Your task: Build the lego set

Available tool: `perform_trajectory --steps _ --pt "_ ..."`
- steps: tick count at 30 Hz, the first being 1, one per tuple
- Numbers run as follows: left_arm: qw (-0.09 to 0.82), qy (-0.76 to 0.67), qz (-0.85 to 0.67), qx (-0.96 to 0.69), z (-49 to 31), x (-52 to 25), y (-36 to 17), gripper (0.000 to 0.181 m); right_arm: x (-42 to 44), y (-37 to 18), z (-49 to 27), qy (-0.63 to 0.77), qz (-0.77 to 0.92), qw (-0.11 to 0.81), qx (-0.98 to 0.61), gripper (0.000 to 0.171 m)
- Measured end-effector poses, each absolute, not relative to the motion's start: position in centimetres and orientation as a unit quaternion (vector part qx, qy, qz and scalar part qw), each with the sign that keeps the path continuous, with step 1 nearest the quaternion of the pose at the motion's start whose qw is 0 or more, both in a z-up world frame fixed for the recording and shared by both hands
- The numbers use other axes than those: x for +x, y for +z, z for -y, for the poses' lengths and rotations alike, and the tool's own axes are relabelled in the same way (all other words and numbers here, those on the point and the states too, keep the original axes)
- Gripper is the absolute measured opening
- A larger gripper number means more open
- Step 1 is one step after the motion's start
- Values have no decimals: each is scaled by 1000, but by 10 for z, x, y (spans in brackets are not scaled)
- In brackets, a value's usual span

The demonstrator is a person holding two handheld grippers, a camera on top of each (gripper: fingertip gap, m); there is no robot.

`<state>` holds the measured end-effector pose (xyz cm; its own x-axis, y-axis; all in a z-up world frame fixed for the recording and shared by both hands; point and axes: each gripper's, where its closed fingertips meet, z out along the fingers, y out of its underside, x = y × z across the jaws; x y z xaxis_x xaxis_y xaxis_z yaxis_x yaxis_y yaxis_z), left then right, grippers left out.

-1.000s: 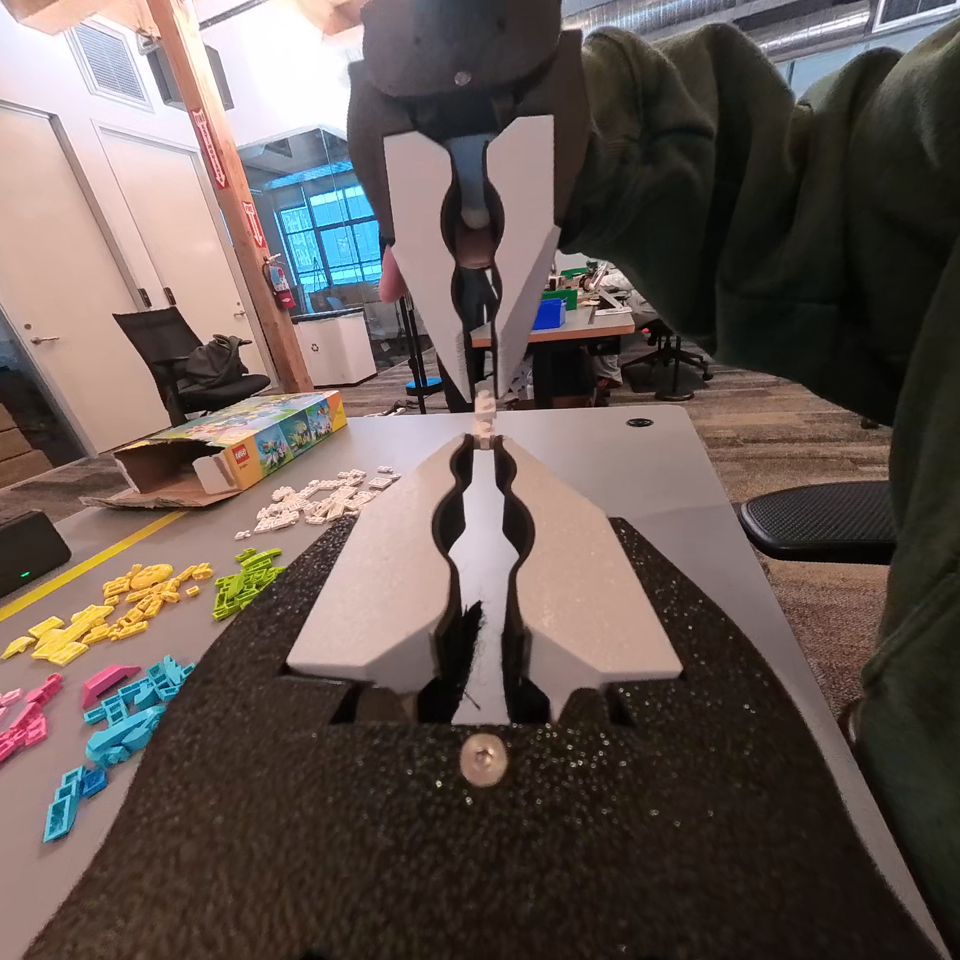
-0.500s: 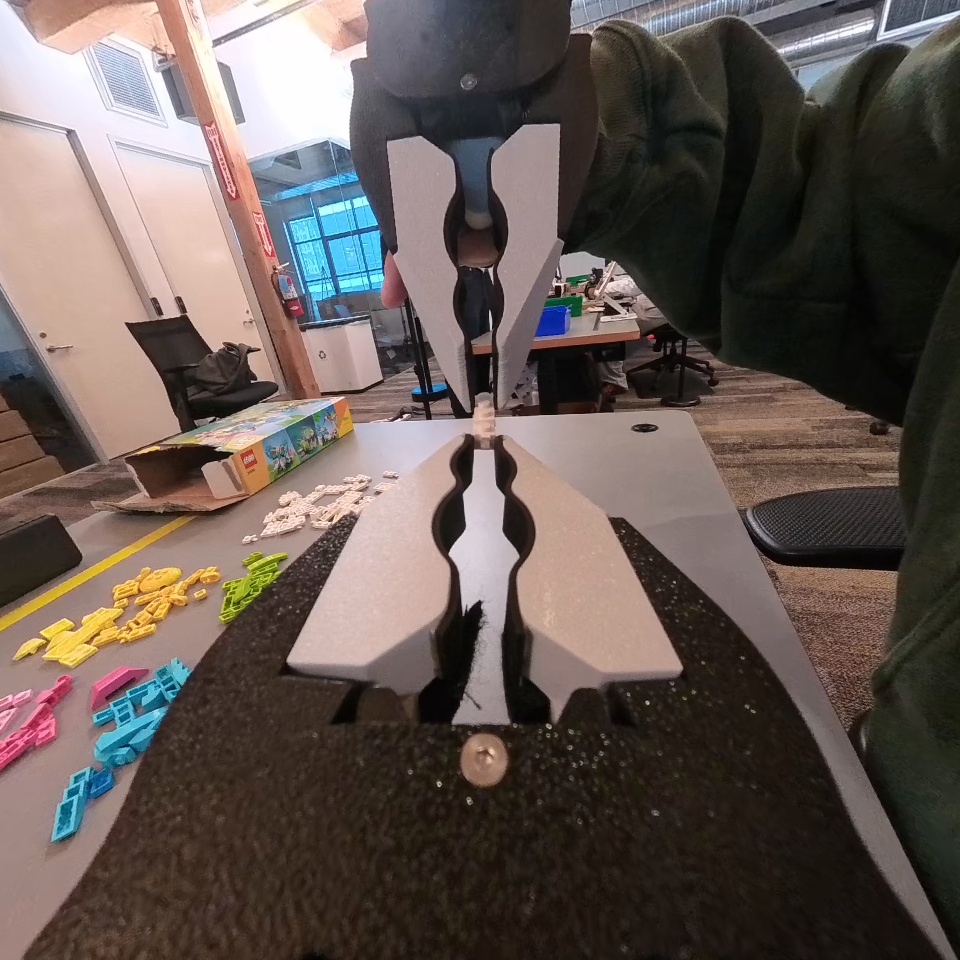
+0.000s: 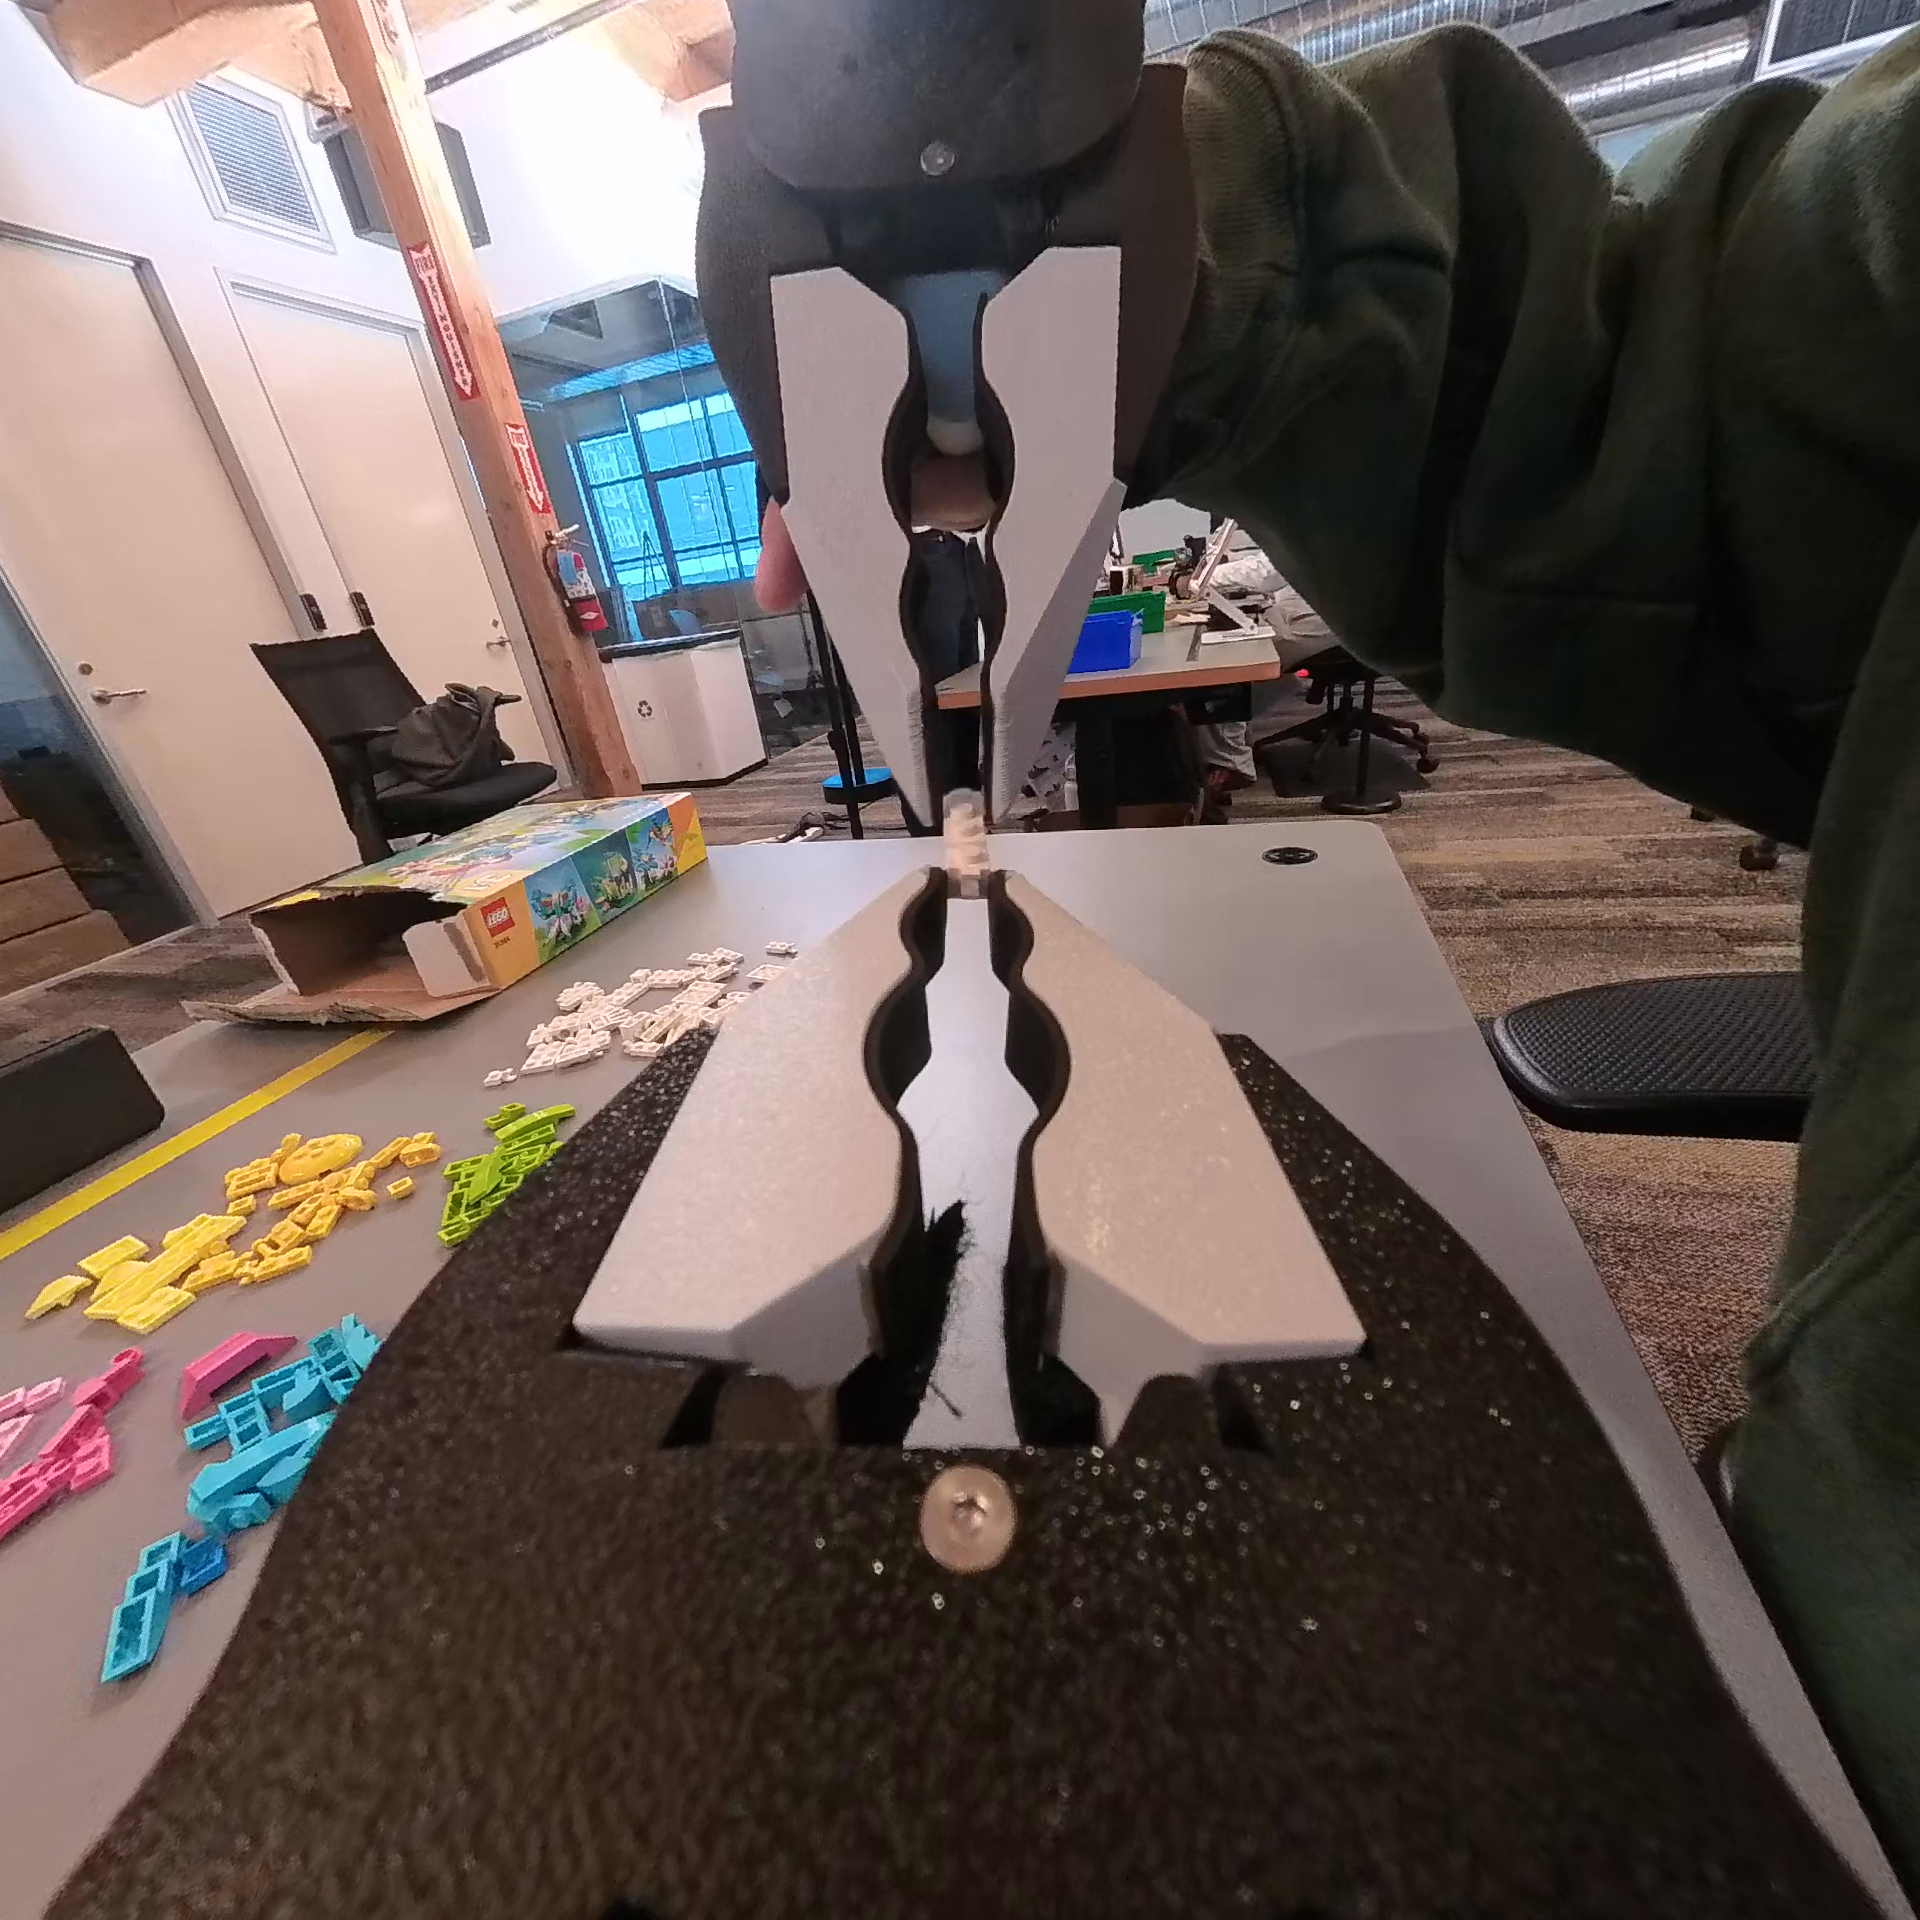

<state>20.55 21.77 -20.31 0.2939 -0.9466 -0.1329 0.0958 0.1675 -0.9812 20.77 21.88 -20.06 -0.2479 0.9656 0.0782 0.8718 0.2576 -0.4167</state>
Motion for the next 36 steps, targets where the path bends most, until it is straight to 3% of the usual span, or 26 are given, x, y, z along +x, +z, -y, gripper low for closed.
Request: perform_trajectory --steps 6,8,14,18,28,33,36 --pt "633 -412 -427 -498 -219 205 -204 5 206 -197 -220 142 775 175 -591 11" --pt "635 -410 -423 -500 -221 204 -203 5 206 -194 -223 134 771 196 -591 19" --pt "641 -404 -405 -512 -230 198 -201 5 197 -176 -240 -35 772 429 -467 50" --pt "638 -406 -402 -517 -232 198 -203 5 197 -199 -233 -183 789 468 -352 50" --pt "632 -420 -388 -523 -234 197 -204 4 195 -213 -249 -322 733 519 -299 35" --pt "629 -425 -382 -527 -235 197 -205 5 194 -204 -251 -354 715 535 -277 11" --pt "623 -437 -375 -529 -235 196 -204 5 193 -202 -252 -371 709 538 -266 8"
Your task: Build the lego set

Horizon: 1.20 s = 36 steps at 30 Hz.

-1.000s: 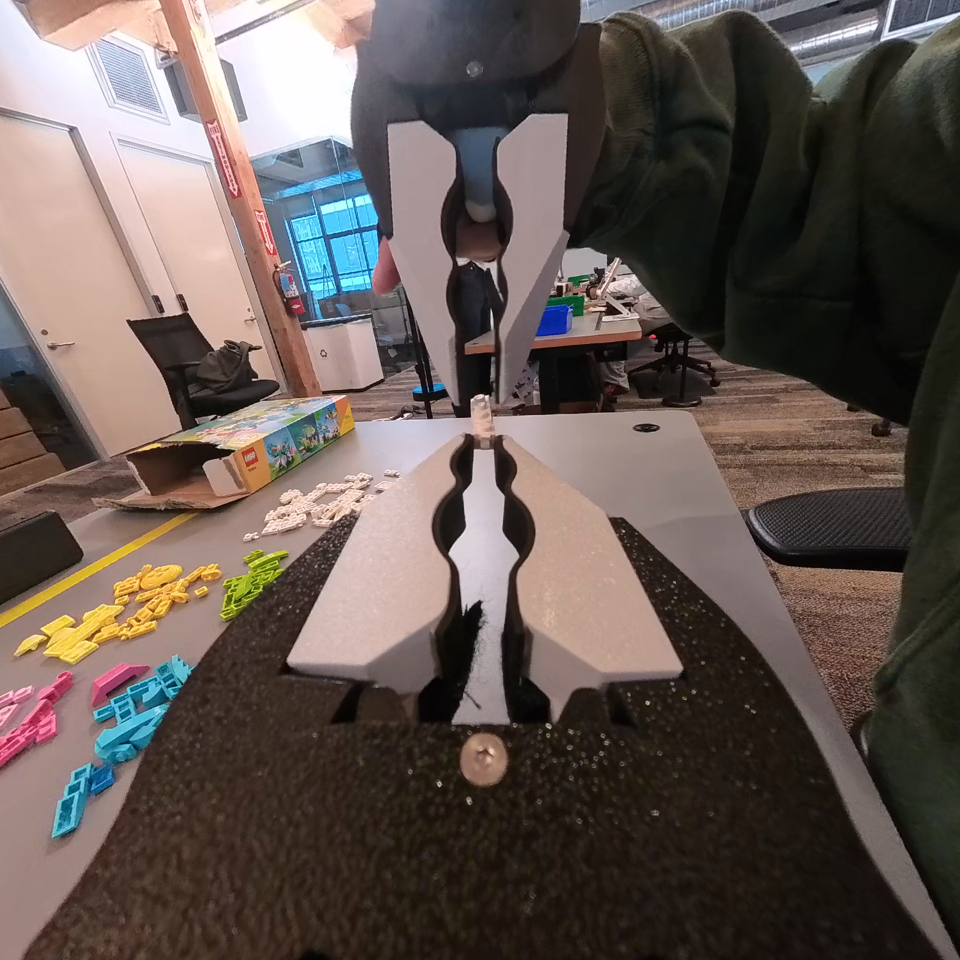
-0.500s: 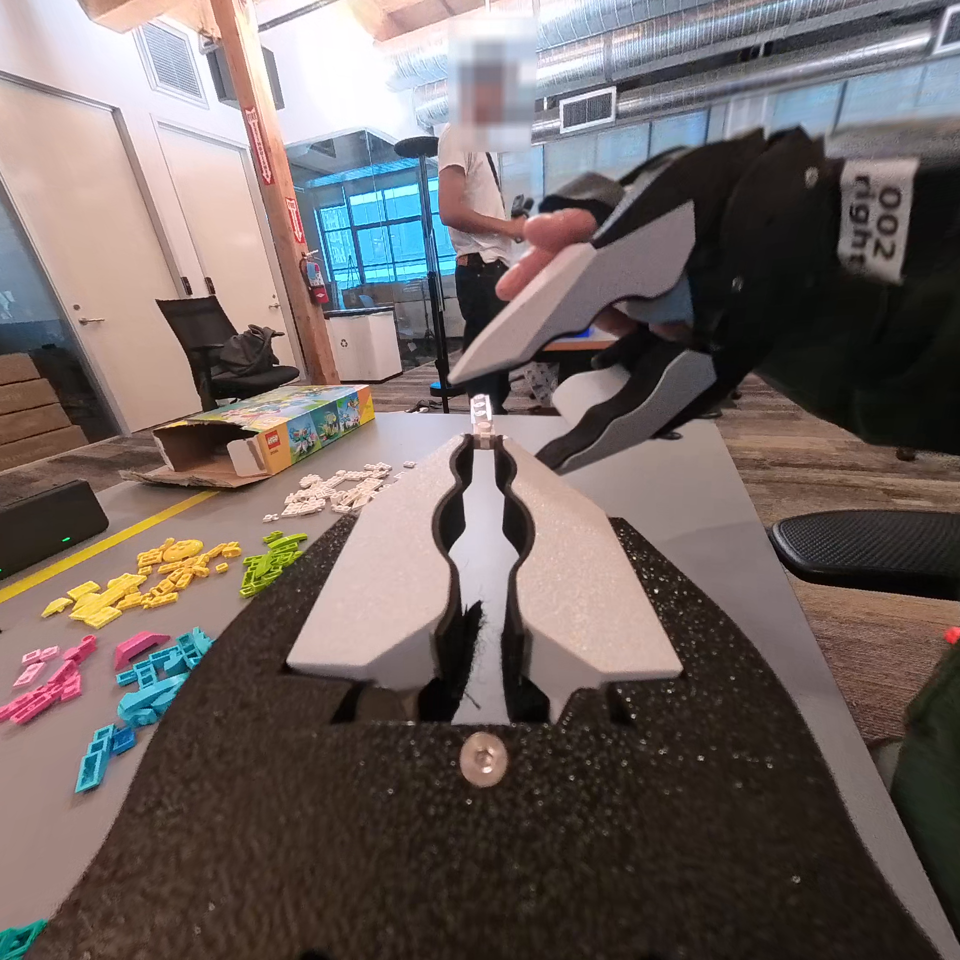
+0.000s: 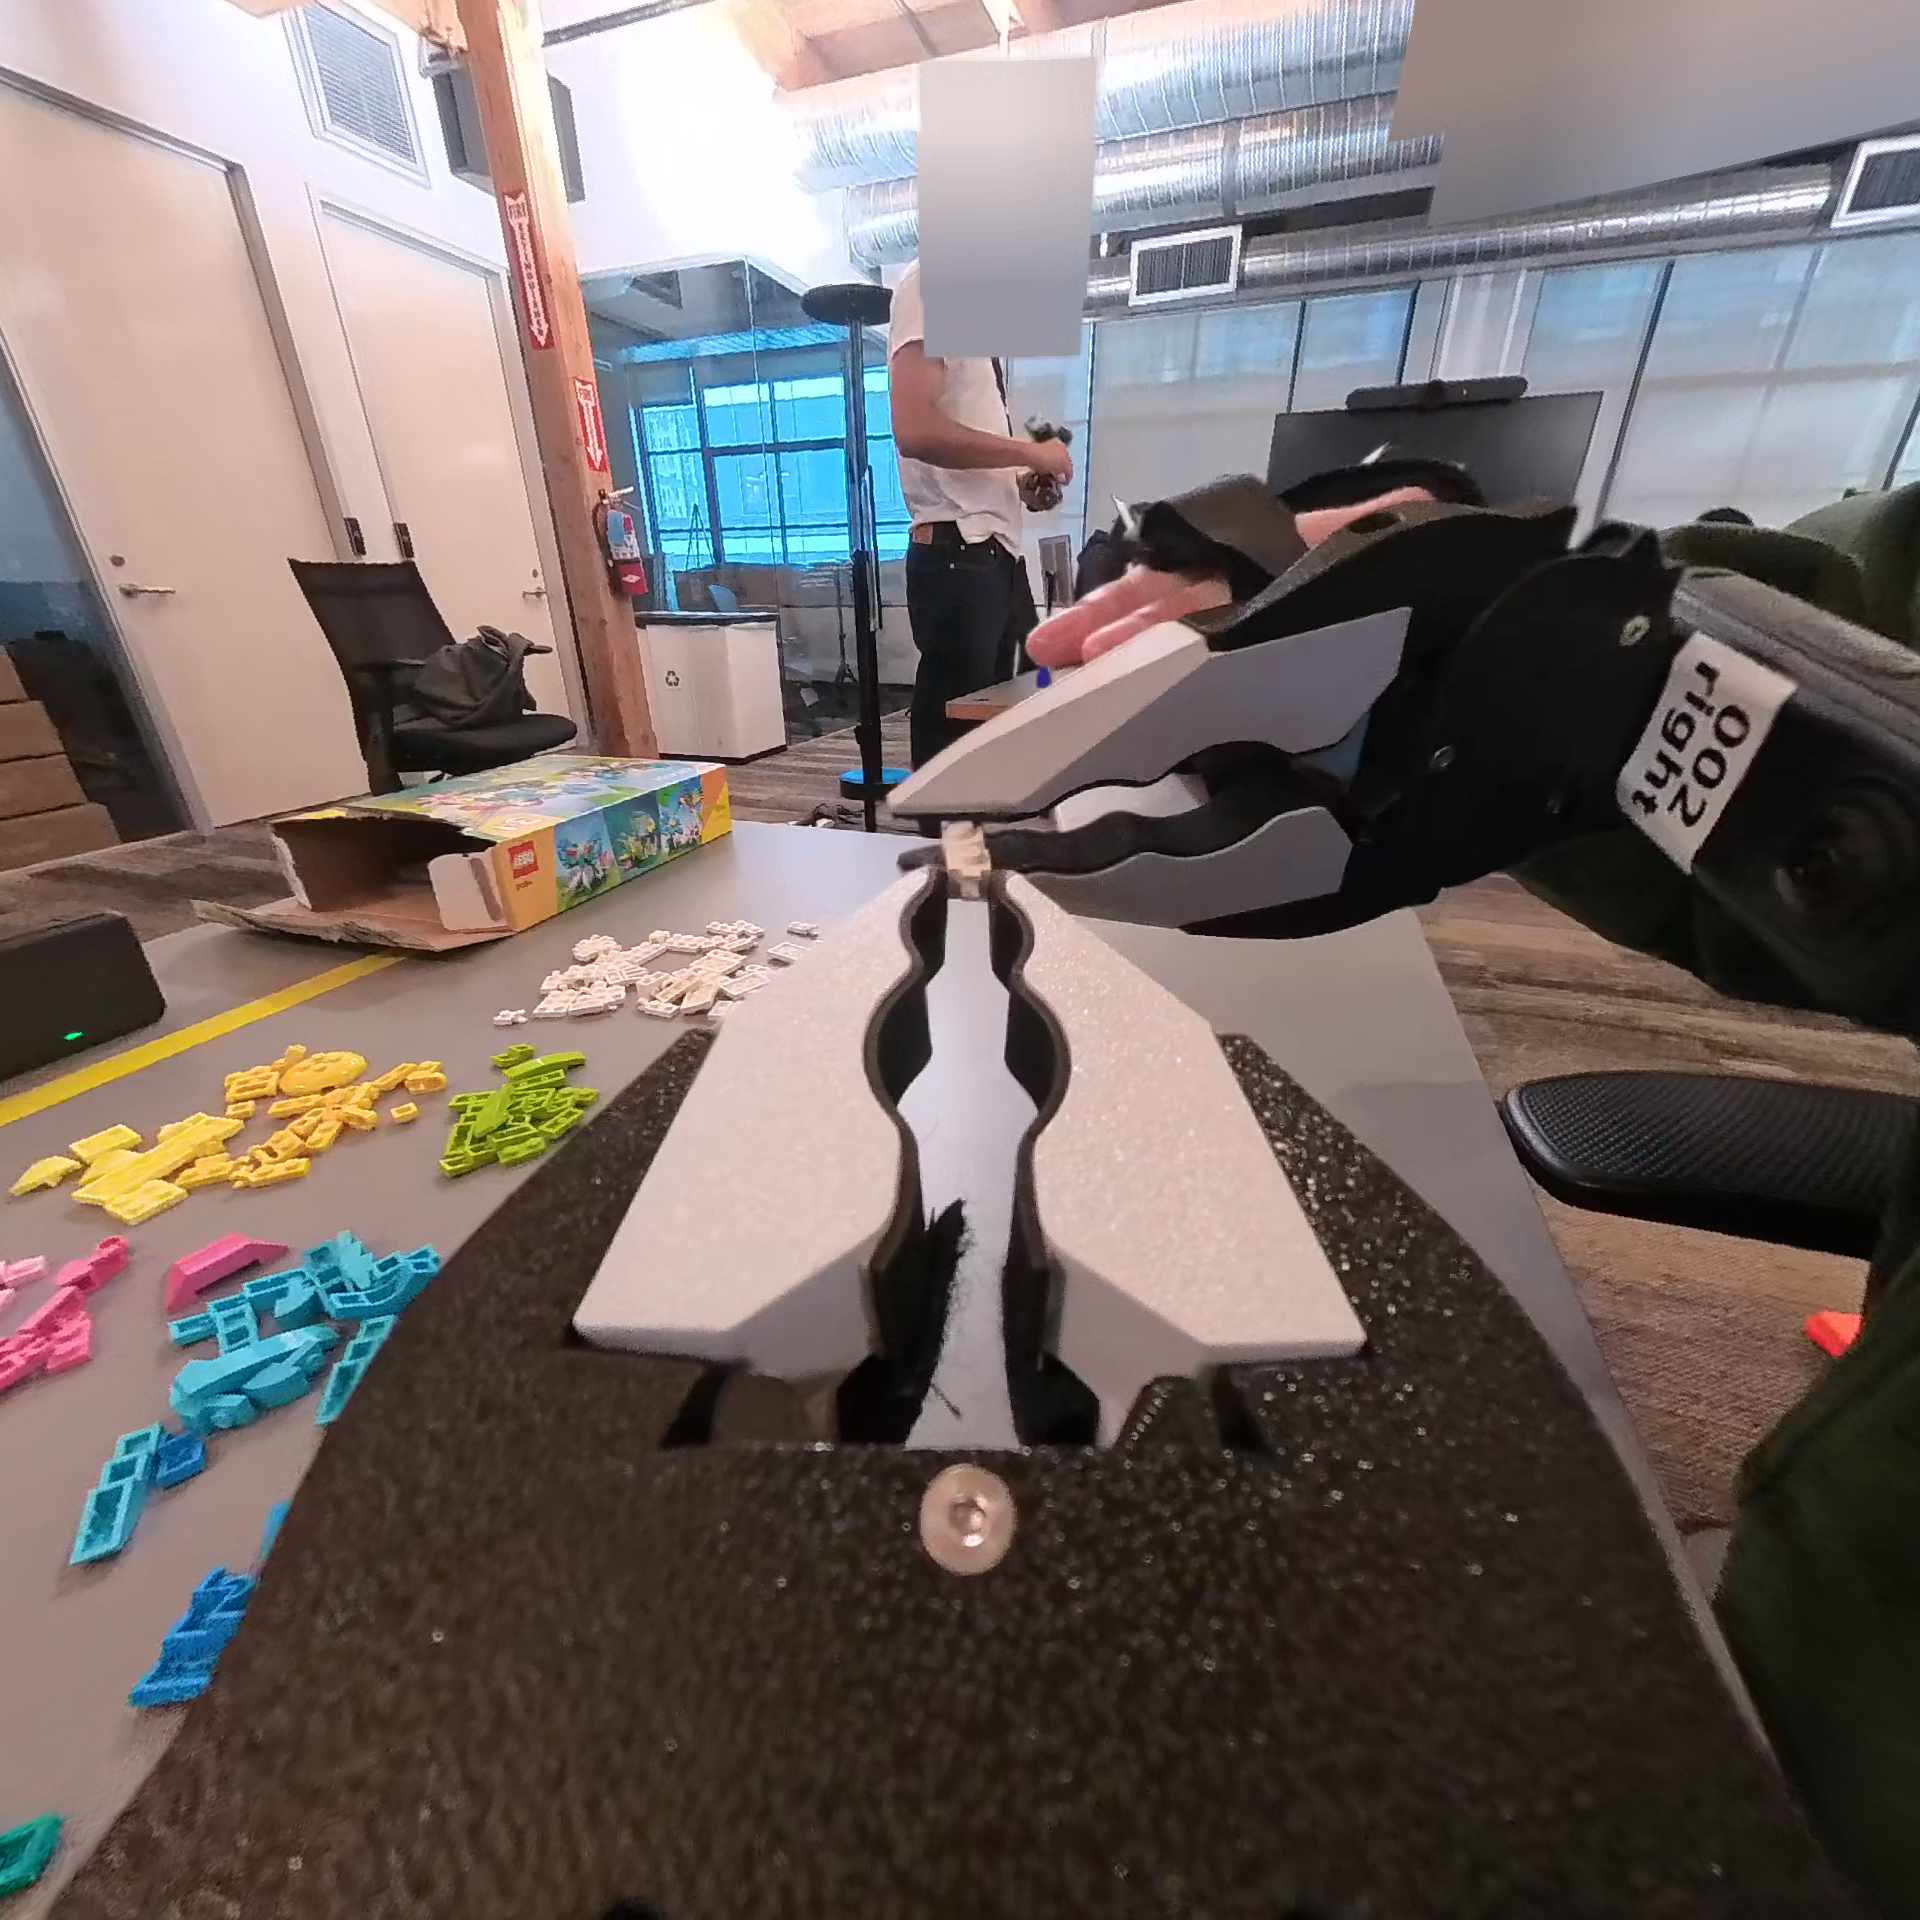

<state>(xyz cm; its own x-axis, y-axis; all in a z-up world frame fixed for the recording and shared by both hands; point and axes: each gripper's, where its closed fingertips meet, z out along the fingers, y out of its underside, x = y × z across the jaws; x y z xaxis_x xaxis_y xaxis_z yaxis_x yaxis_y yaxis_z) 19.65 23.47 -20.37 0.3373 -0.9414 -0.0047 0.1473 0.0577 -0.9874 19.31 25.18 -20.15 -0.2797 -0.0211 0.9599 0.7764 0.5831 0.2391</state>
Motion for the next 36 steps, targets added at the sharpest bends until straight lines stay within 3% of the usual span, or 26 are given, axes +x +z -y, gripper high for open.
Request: perform_trajectory --steps 16,36 --pt "600 -431 -377 -558 -240 198 -215 4 192 -206 -255 -462 731 481 -147 6" --pt "589 -430 -380 -569 -241 198 -217 4 188 -212 -255 -398 750 484 -212 6"
